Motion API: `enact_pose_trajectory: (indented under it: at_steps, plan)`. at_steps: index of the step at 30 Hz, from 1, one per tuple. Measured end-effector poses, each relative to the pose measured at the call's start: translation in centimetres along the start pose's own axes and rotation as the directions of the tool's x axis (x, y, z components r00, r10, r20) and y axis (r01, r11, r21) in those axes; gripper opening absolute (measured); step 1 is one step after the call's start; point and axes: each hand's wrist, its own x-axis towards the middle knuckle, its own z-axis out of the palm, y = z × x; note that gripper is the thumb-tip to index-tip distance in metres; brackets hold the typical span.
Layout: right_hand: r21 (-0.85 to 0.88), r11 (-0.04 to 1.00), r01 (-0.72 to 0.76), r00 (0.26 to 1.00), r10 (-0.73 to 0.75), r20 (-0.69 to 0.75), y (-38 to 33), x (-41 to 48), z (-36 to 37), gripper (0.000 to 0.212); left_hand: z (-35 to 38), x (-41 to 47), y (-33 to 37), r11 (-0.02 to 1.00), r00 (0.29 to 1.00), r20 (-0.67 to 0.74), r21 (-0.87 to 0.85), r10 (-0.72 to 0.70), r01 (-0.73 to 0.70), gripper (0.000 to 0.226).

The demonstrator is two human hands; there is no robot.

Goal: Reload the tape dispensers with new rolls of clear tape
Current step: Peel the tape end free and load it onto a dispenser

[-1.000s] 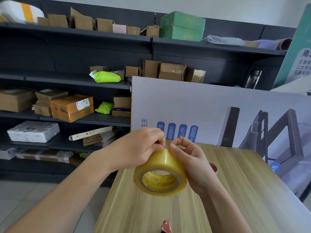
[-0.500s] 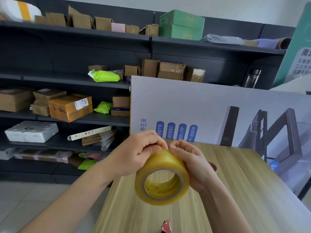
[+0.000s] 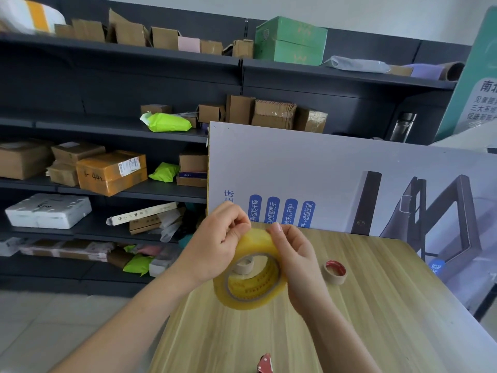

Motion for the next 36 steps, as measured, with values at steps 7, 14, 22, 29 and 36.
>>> enact_pose_trajectory:
  at_steps: [7, 14, 22, 29, 36]
  plan:
    - [-0.545, 0.714, 0.440, 0.841, -0.540, -0.028, 3.2, -1.9, 2.1, 0.070, 1.4, 0.5, -0.8, 0.977, 0.953, -0.228, 0.017, -0.201, 0.211, 0.014]
    - [-0.206, 0.944, 0.260, 0.959, -0.226, 0.172, 3.5, -1.6, 1.8, 0.046, 2.4, 0.0, -1.4, 0.970, 0.938, -0.257, 0.001, -0.233, 0.241, 0.013]
    - [-0.172, 0.980, 0.104, 0.993, -0.092, 0.078, 3.0, -1.4, 0.4, 0.041, 3.3, -0.3, -1.0, 0.891, 0.908, -0.237, -0.387, -0.345, 0.238, 0.013]
    - [-0.120, 0.986, -0.115, 0.981, 0.132, 0.141, 4.3, -2.8, -1.3, 0.019, 4.1, -1.0, -2.1, 0.723, 0.863, -0.030, -0.561, -0.505, 0.404, 0.007]
    - [-0.183, 0.940, -0.287, 0.944, 0.310, 0.112, 5.1, -3.3, -2.7, 0.013, 6.0, -2.8, -1.7, 0.769, 0.856, -0.153, -0.536, -0.494, 0.349, 0.011]
